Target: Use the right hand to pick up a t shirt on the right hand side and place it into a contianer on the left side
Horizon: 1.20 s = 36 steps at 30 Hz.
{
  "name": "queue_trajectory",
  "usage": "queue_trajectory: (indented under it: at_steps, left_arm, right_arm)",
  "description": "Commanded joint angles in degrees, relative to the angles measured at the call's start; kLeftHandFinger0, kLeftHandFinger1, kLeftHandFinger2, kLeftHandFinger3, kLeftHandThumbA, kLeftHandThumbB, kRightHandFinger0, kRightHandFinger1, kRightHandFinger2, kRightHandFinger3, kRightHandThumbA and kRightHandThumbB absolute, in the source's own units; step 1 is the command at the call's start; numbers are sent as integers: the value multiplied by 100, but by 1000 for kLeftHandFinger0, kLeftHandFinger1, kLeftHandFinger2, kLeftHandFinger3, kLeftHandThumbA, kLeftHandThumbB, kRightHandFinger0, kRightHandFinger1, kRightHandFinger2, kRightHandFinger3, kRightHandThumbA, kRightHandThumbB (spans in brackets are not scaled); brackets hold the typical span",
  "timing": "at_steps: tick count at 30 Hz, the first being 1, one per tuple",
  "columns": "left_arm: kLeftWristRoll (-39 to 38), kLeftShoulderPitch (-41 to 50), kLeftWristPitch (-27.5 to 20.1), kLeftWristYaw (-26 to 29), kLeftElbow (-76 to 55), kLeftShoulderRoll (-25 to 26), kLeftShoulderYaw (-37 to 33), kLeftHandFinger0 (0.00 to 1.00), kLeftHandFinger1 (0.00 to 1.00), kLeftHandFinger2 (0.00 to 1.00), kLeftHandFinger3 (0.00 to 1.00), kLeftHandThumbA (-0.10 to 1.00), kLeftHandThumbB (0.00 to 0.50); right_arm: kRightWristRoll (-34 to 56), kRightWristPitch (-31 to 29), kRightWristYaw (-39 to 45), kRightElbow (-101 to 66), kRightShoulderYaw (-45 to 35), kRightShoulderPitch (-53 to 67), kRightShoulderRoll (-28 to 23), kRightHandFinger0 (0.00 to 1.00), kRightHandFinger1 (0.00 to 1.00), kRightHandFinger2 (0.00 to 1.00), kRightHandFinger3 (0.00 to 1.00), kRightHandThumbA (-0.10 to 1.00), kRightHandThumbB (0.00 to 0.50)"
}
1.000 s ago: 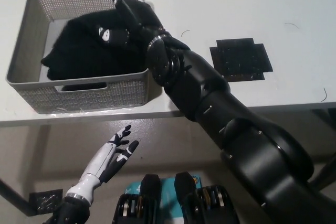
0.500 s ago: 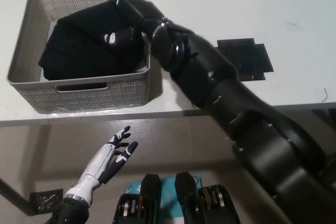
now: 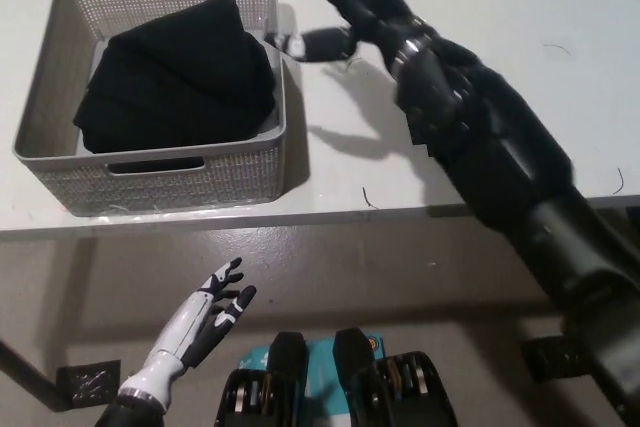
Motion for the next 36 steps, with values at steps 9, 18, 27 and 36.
queue_trajectory:
  at_steps: [9,18,27,36]
  left_arm:
    - [-683,676,-344,148,-750,81,530,741,861,999,1000,988,340]
    - [-721,970,-529,110,-967,-7,570,711,830,971,1000,1000,333]
    - [-866,879,-521,92,-860,-52,700,745,841,972,1000,1000,351]
    - [-964,827,-611,55,-721,-96,752,747,844,968,1000,1000,347]
  right_arm:
    - [155,-993,-763,-4229,-1350,3501,-1378,1000,1000,1000,1000,927,312]
    - [215,-1952,-1439,-3995,-1856,5467,-1170,1000,1000,1000,1000,821,251]
    - [-317,-2600,-2044,-2861,-1804,6157,-1048,1000,1000,1000,1000,944,278]
    - [-310,-2634,-2542,-1994,-1324,6306,-1279,1000,1000,1000,1000,931,266]
